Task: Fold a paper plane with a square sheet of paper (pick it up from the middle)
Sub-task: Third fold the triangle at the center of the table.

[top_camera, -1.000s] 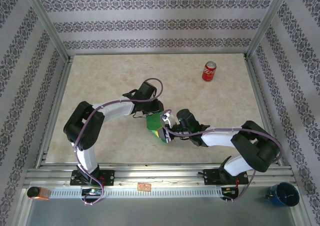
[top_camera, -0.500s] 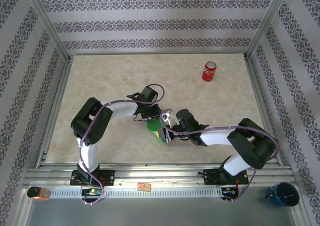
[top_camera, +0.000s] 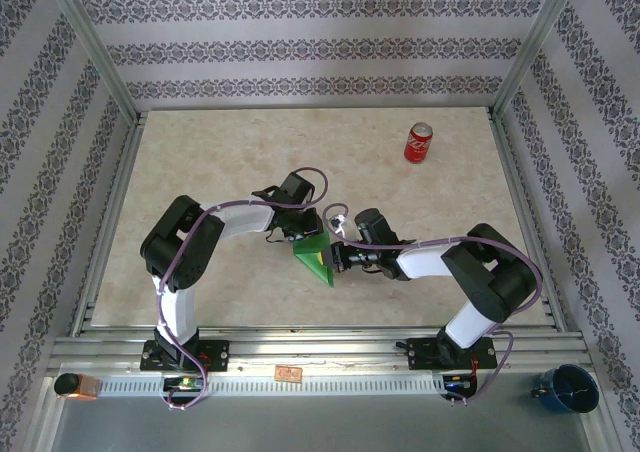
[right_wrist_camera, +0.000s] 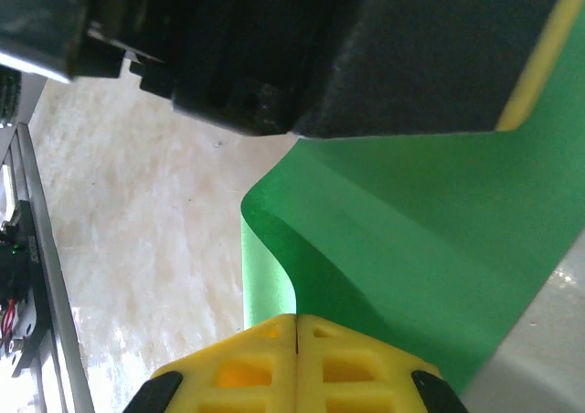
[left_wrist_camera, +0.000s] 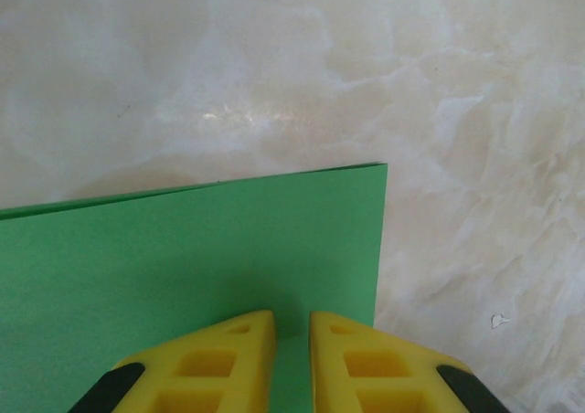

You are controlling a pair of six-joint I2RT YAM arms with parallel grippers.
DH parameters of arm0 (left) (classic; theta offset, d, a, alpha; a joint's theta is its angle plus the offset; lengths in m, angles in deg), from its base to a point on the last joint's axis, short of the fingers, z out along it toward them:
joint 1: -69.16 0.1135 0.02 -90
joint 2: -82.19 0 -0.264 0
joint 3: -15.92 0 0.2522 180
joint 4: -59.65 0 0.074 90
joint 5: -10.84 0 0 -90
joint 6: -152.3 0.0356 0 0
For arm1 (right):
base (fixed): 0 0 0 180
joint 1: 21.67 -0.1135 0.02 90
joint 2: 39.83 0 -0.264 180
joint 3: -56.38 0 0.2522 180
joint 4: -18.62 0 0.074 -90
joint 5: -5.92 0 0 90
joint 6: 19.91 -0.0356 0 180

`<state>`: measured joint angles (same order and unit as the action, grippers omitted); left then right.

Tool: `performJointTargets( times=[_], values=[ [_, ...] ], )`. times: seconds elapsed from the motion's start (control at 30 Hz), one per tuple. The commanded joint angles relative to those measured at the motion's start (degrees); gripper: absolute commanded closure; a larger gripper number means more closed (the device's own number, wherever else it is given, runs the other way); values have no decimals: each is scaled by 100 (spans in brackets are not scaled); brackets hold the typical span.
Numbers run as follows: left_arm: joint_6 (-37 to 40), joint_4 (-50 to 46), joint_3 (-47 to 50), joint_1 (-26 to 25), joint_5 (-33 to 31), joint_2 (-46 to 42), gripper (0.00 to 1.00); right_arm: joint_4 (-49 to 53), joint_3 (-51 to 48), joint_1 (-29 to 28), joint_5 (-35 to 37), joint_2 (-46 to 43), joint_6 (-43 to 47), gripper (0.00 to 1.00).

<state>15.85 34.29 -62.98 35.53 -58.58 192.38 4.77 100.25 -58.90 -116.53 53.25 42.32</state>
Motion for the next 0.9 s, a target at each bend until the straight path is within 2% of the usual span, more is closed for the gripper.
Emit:
performJointTargets(
  times=[0.0,0.87],
  values=[
    [101,-326,90,32,-68,62,81,119,118,26,39,77,20,100],
    [50,-309,102,31,-51,-24,81,583,391,41,608,186,253,100]
  ],
)
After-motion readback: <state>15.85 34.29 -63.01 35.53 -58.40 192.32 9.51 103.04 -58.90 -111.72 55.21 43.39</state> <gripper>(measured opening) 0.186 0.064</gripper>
